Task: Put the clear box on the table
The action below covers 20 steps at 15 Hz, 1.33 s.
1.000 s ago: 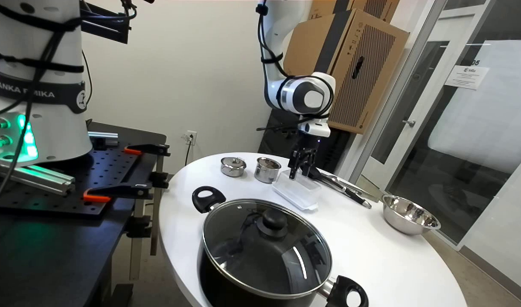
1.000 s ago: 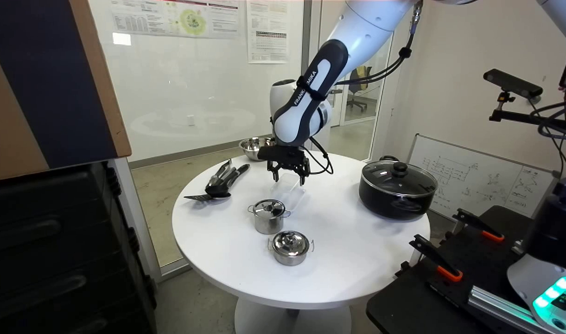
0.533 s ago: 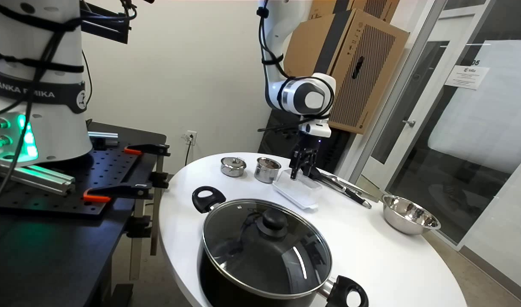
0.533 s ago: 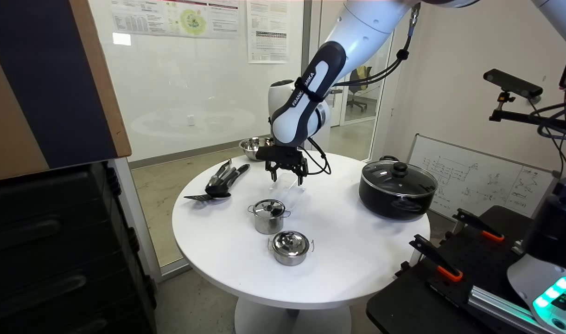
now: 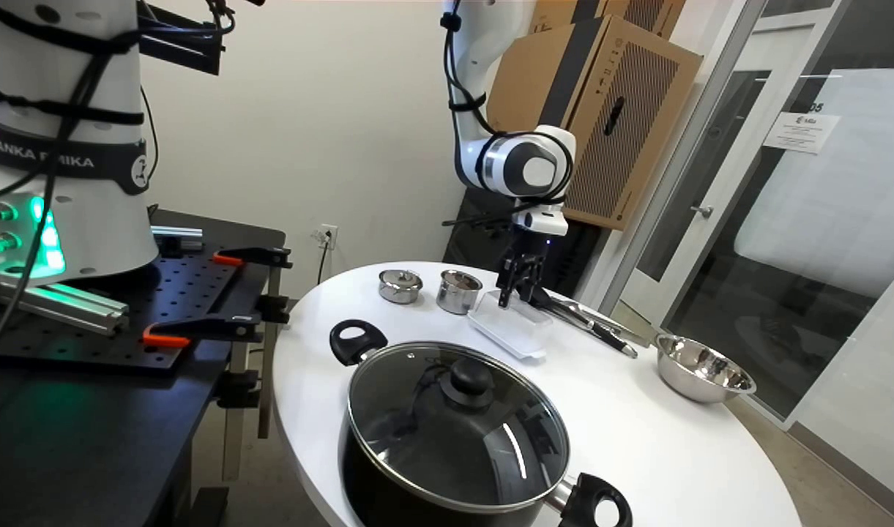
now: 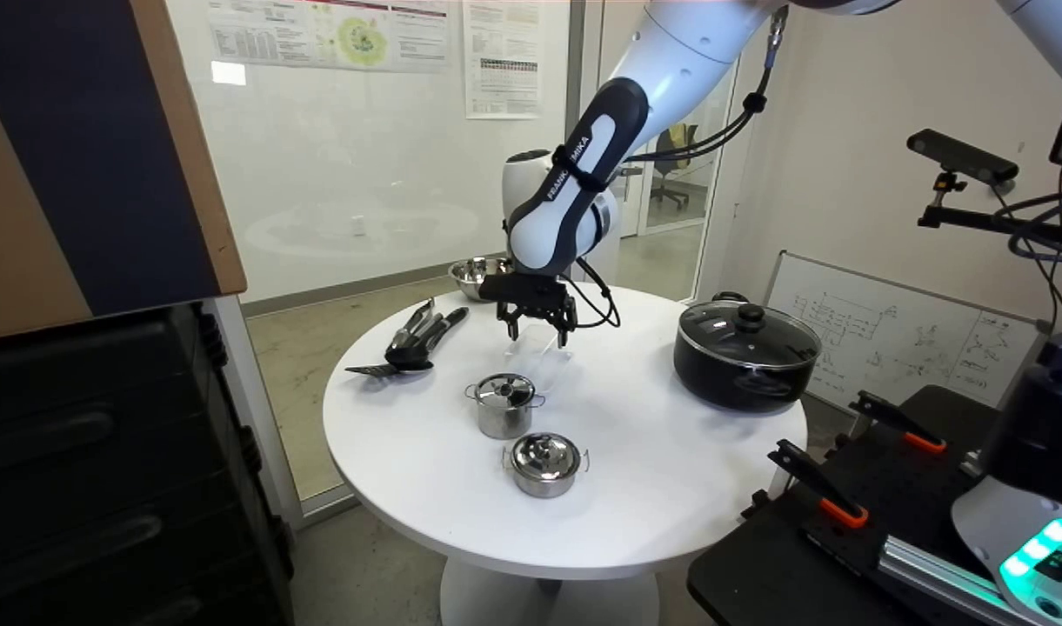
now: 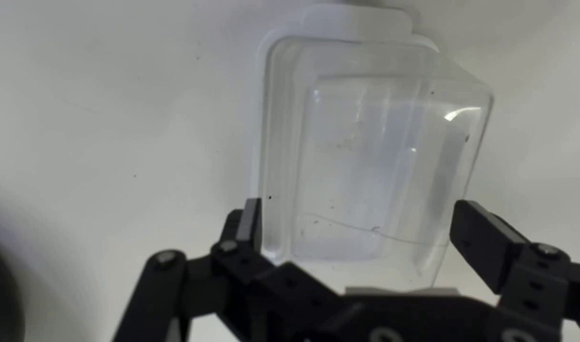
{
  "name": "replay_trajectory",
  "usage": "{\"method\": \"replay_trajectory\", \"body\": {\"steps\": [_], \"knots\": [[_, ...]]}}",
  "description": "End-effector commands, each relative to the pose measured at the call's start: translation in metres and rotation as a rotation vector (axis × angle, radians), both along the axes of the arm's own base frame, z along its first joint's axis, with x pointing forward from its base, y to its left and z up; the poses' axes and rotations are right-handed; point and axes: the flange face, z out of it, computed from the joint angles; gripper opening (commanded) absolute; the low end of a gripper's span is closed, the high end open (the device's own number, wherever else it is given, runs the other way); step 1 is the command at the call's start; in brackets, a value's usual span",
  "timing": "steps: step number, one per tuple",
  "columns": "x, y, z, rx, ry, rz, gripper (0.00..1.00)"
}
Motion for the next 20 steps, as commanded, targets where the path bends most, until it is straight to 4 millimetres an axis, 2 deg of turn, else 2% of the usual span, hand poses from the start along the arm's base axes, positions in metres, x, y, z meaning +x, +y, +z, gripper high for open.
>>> {"method": "replay_trajectory", "body": {"steps": [1,20], "knots": [[0.0015,0.0053,-0.0004,0.001,-0.013,-0.011,1.00],[-0.0029,0.0114,0.0080,-0.002,0.031,0.023,1.00]]}}
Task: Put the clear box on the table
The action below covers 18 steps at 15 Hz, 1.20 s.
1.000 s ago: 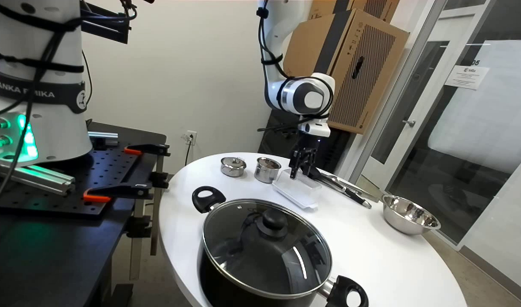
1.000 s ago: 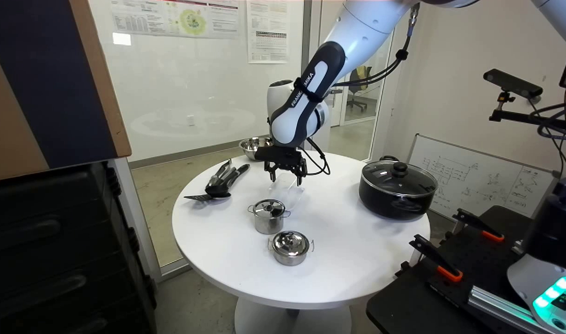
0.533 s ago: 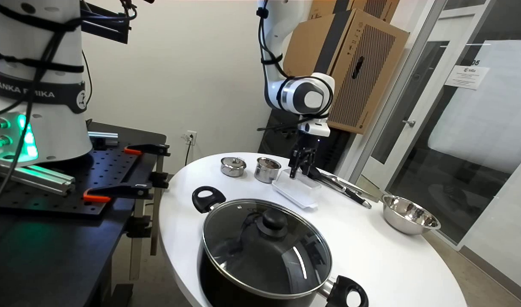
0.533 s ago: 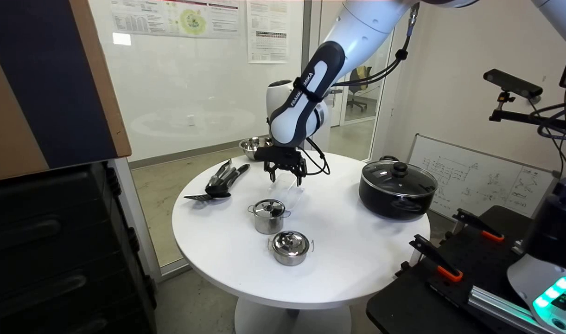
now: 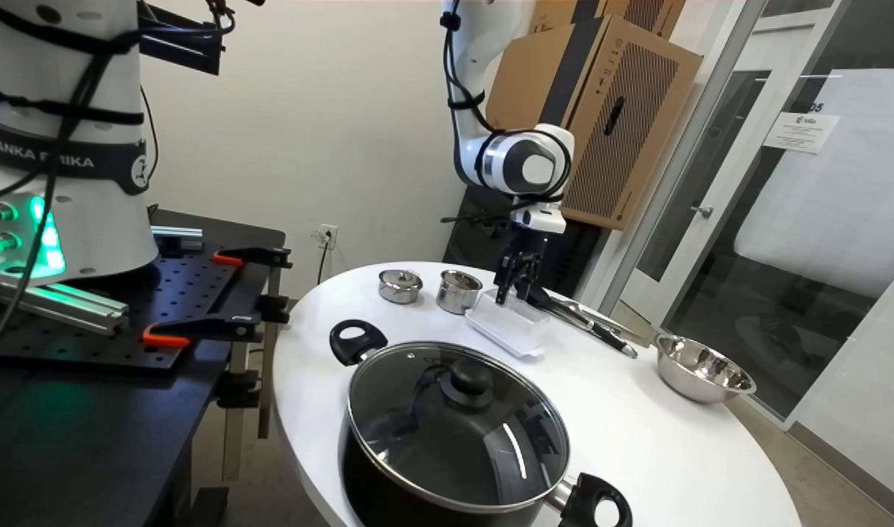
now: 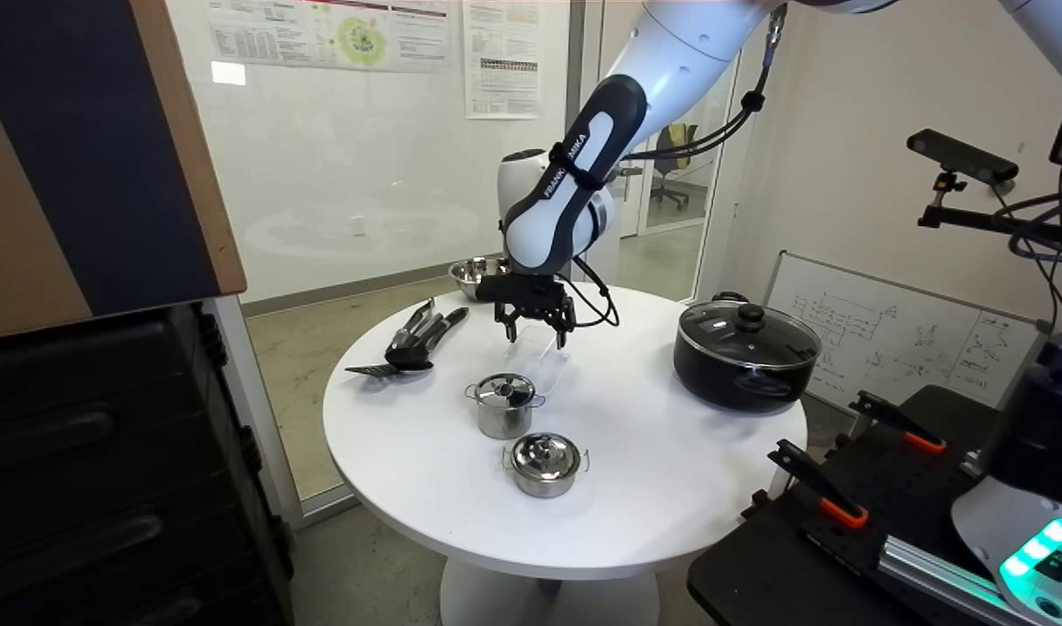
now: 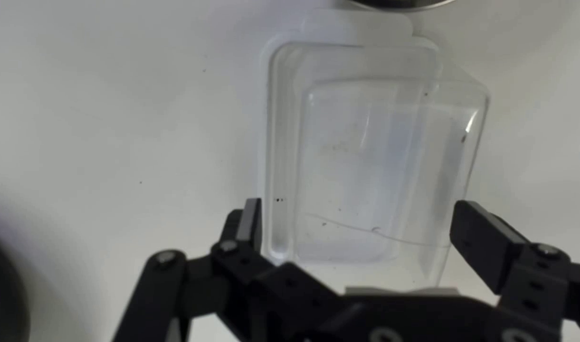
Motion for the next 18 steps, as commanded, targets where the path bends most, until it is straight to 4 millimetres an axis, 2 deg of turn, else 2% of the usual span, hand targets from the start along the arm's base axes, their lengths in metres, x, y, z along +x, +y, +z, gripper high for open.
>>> {"method": "replay_trajectory", "body": {"steps": [1,18], "knots": [[-0.0009,0.0046,0.0072,0.005,0.010,0.013,1.00],[-0.0011,0.0076,0.0027,-0.017,0.052,0.019,1.00]]}}
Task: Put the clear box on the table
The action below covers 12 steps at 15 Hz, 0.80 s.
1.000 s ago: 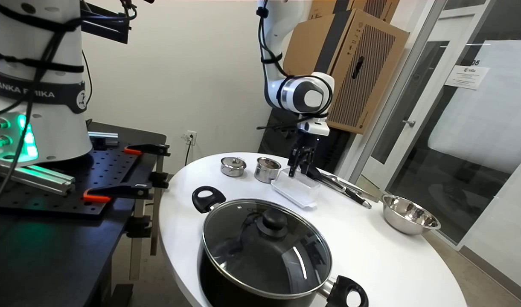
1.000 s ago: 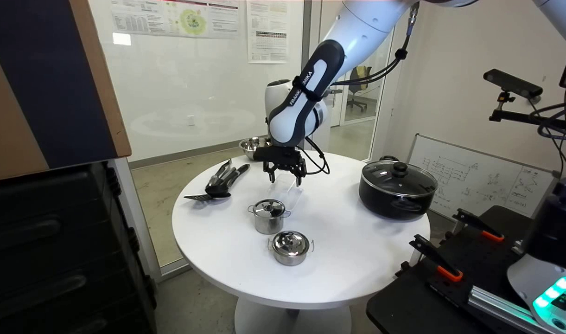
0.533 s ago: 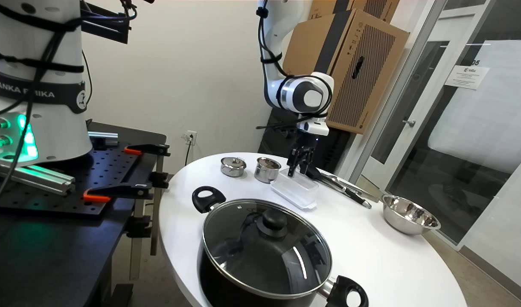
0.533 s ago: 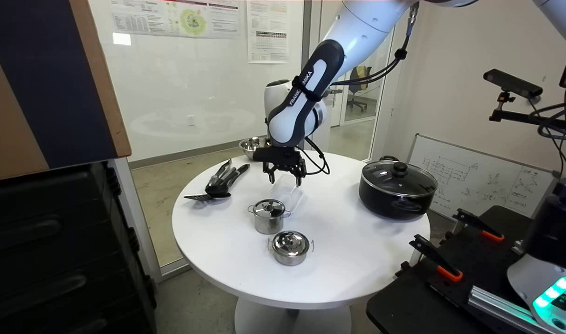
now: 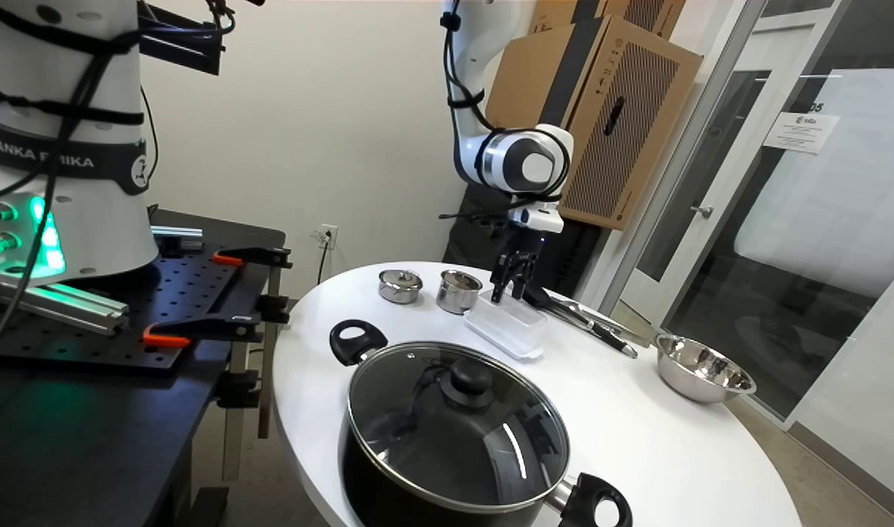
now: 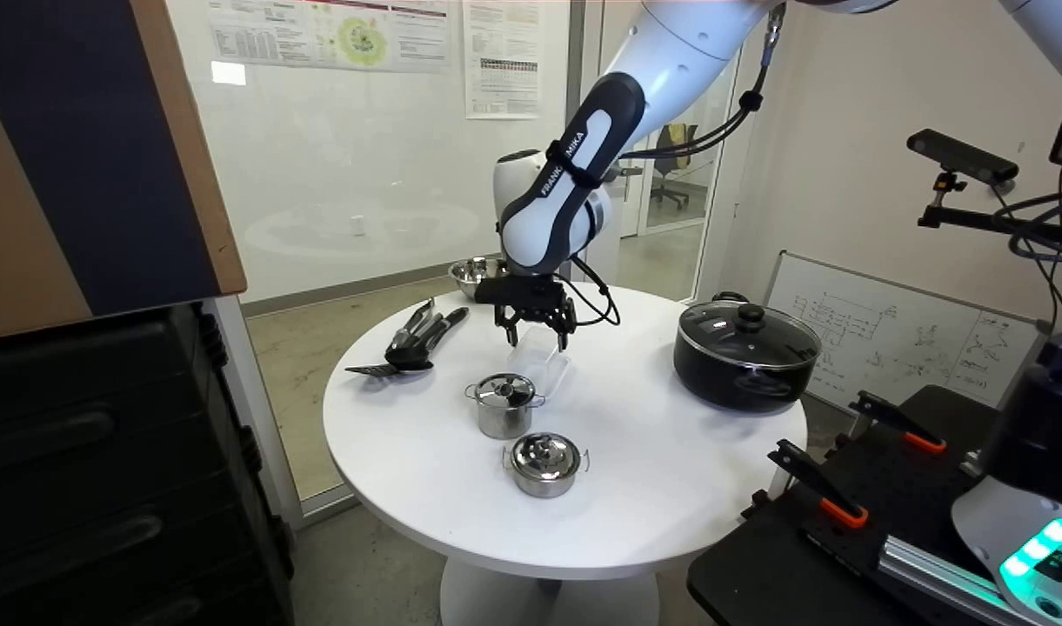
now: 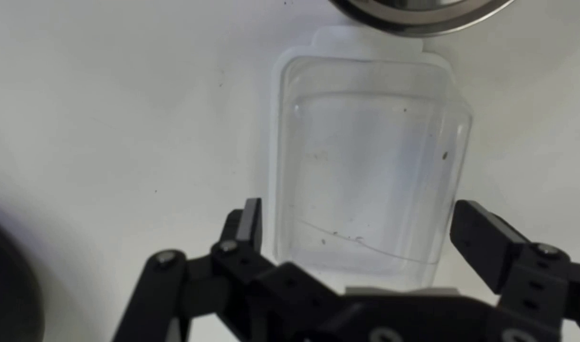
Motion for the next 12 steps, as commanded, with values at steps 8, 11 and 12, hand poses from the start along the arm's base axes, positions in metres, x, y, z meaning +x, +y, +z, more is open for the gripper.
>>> {"method": "replay_trajectory", "body": {"steps": [8,11,12], "knots": [[0.0051,0.0048,0.0037,-0.020,-0.011,0.014,1.00],[0.0039,0.0059,0.0027,-0.022,-0.008,0.017,1.00],[0.0037,0.0063,0.0022,-0.024,-0.007,0.018,1.00]]}}
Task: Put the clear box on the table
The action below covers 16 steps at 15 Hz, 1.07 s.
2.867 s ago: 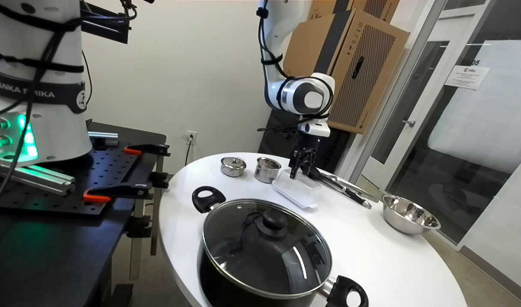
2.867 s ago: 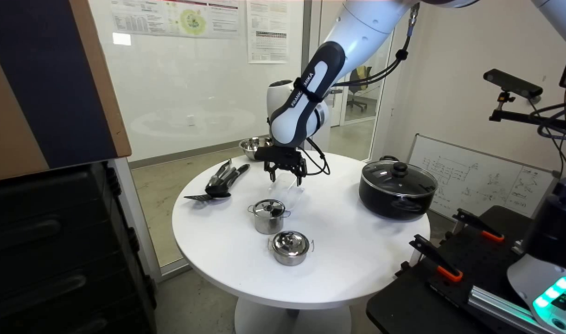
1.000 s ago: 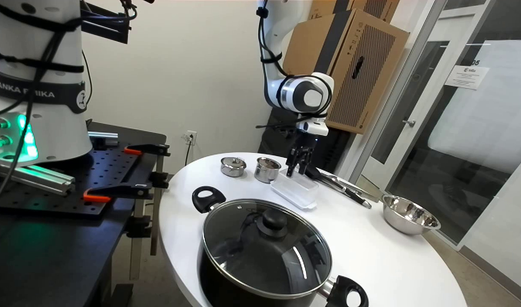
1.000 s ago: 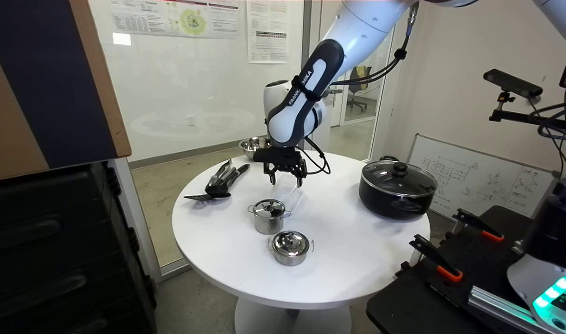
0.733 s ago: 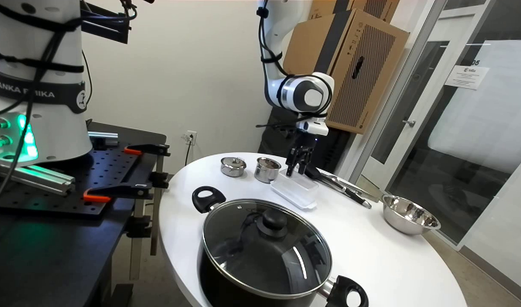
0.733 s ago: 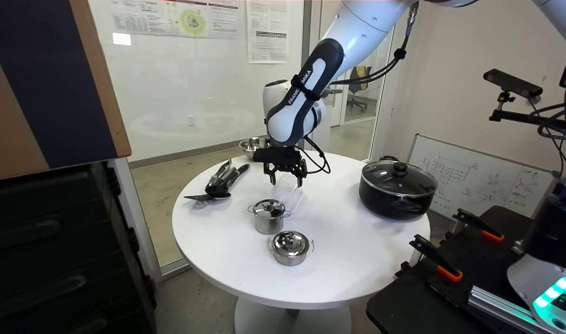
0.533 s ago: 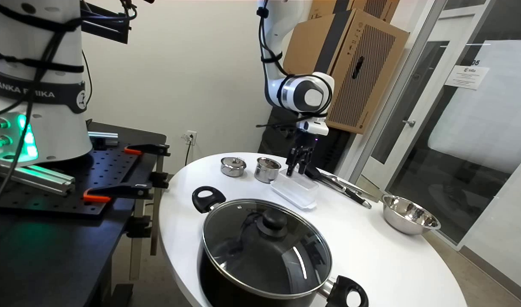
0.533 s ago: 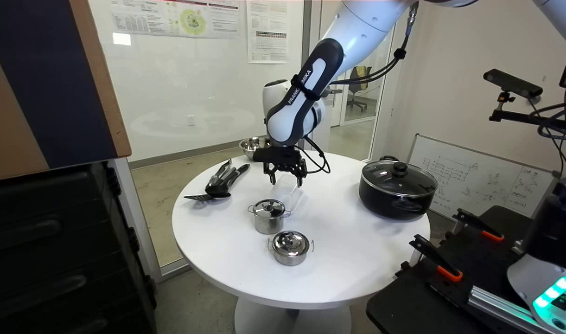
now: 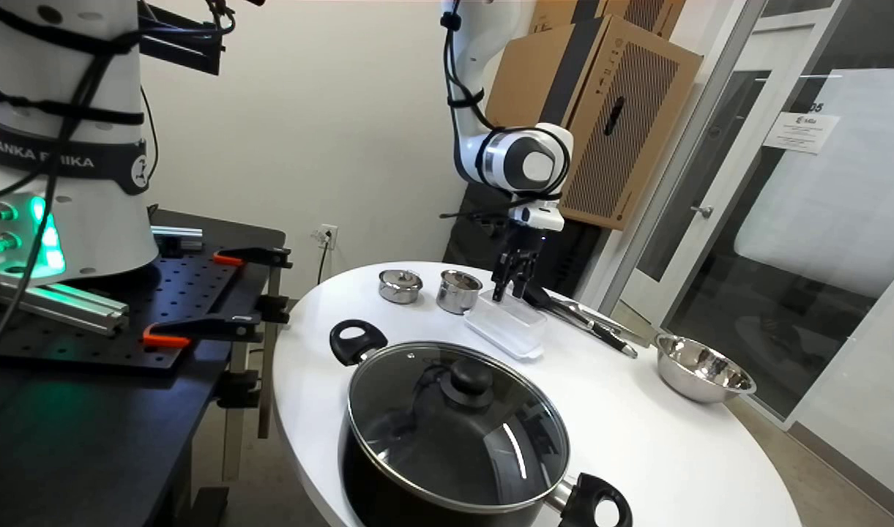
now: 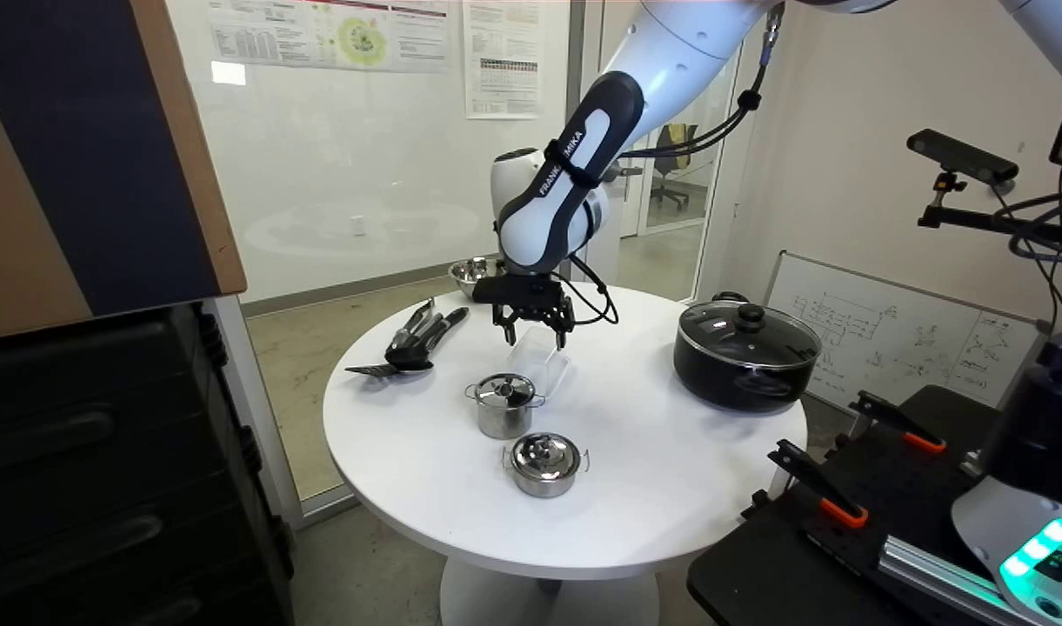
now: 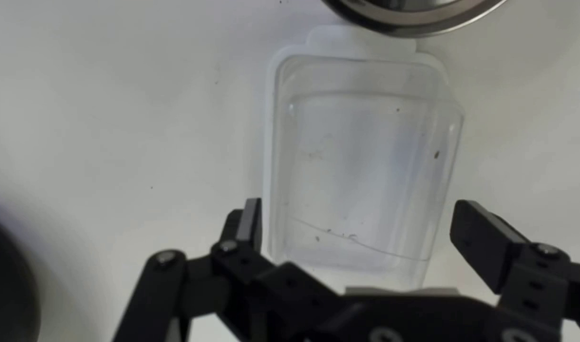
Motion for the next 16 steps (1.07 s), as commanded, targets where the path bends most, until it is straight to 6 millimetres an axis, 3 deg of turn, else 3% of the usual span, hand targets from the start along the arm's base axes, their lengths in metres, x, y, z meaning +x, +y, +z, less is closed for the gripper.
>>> {"method": "replay_trajectory", "body": {"steps": [1,16], "knots": [[0.0021,0.0034,-0.0004,-0.019,-0.002,0.009,1.00],[0.0002,0.0042,-0.0029,-0.029,0.010,0.009,1.00]]}}
